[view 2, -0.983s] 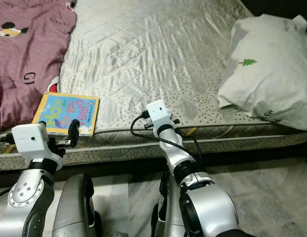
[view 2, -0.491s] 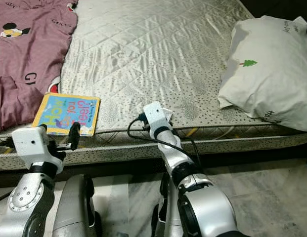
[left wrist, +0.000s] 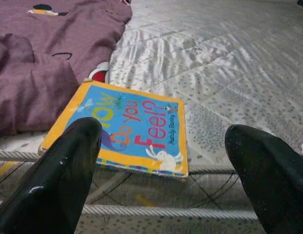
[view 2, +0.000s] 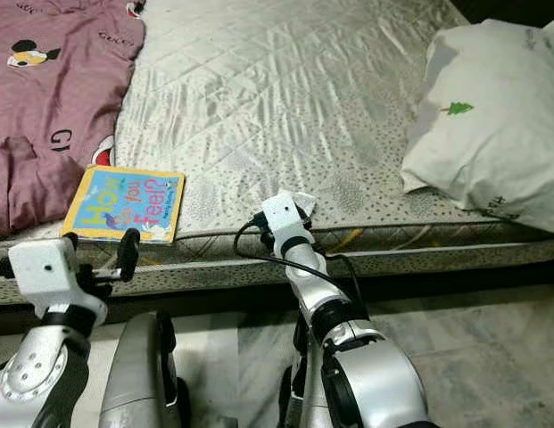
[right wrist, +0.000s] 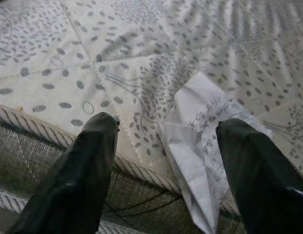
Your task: Clean up the room
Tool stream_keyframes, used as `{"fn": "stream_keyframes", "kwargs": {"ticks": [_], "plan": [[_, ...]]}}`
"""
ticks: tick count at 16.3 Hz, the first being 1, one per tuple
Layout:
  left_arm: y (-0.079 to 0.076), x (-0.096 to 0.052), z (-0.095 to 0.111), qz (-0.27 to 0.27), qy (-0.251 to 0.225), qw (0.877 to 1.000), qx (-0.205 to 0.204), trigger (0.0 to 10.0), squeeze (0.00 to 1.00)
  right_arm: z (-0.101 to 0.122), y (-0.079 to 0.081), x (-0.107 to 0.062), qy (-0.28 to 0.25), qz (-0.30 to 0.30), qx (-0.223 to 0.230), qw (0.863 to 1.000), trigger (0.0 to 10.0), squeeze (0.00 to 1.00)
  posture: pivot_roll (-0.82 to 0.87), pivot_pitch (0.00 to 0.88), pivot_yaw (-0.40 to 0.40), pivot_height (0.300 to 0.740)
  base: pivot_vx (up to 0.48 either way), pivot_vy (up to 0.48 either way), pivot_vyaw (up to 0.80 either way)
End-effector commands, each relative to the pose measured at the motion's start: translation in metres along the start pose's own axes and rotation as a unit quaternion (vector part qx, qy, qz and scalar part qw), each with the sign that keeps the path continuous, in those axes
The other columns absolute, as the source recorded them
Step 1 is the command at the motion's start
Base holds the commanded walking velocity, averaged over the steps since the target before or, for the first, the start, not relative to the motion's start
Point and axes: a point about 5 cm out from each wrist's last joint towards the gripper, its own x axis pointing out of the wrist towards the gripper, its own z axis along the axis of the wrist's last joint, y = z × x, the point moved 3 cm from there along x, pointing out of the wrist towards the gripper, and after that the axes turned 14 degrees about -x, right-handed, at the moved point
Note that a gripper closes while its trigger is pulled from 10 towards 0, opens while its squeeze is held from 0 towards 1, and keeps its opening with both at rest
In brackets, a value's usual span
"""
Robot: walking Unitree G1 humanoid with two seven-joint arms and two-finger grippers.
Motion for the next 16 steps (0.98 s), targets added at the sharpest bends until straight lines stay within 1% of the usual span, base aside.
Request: {"fn": "stream_keyframes", "kwargs": {"ticks": [1, 2, 3, 4, 8, 9, 10, 12, 13, 16], "plan": [[0.0, -0.006, 0.001, -0.001, 0.005, 1.0, 0.004, 10.0, 0.0, -0.011, 0.004, -0.003, 0.021, 0.005, -0.005, 1.0, 10.0, 0.0, 0.24, 0.294, -0.041, 0.538, 0.0, 0.0, 0.0], [0.001, -0.008, 0.002, 0.002, 0.008, 1.0, 0.005, 10.0, 0.0, -0.012, 0.006, -0.003, 0.022, 0.004, -0.007, 1.0, 10.0, 0.0, 0.25, 0.303, -0.04, 0.538, 0.0, 0.0, 0.0], [0.002, -0.011, 0.003, 0.004, 0.01, 1.0, 0.007, 10.0, 0.0, -0.013, 0.007, -0.004, 0.023, 0.004, -0.007, 1.0, 9.5, 0.0, 0.25, 0.316, -0.038, 0.538, 0.0, 0.0, 0.0], [0.002, -0.014, 0.003, 0.006, 0.012, 1.0, 0.009, 10.0, 0.0, -0.015, 0.008, -0.005, 0.025, 0.001, -0.005, 1.0, 0.0, 0.0, 0.26, 0.326, -0.036, 0.538, 0.0, 0.0, 0.0], [0.003, -0.019, 0.005, 0.012, 0.02, 1.0, 0.013, 10.0, 0.0, -0.014, 0.009, -0.004, 0.033, -0.011, -0.012, 0.999, 0.0, 0.0, 0.27, 0.345, -0.028, 0.538, 0.0, 0.0, 0.0], [0.004, -0.019, 0.005, 0.012, 0.021, 1.0, 0.014, 10.0, 0.0, -0.013, 0.007, -0.004, 0.033, -0.02, -0.019, 0.999, 2.1, 0.0, 0.28, 0.347, -0.026, 0.538, 0.0, 0.0, 0.0], [0.004, -0.02, 0.005, 0.012, 0.022, 1.0, 0.014, 10.0, 0.0, -0.011, 0.005, -0.003, 0.033, -0.028, -0.023, 0.999, 2.0, 0.0, 0.28, 0.347, -0.025, 0.538, 0.0, 0.0, 0.0], [0.003, -0.02, 0.005, 0.013, 0.024, 1.0, 0.015, 10.0, 0.0, -0.008, 0.002, -0.002, 0.031, -0.038, -0.029, 0.998, 2.5, 0.0, 0.27, 0.343, -0.024, 0.538, 0.0, 0.0, 0.0], [0.002, -0.02, 0.005, 0.012, 0.024, 1.0, 0.014, 10.0, 0.0, -0.005, 0.001, -0.001, 0.028, -0.044, -0.032, 0.998, 0.0, 0.0, 0.27, 0.34, -0.024, 0.538, 0.0, 0.0, 0.0], [0.001, -0.019, 0.005, 0.011, 0.025, 1.0, 0.013, 10.0, 0.0, -0.003, -0.001, -0.001, 0.025, -0.053, -0.038, 0.998, 0.0, 0.0, 0.27, 0.334, -0.025, 0.538, 0.0, 0.0, 0.0]]}}
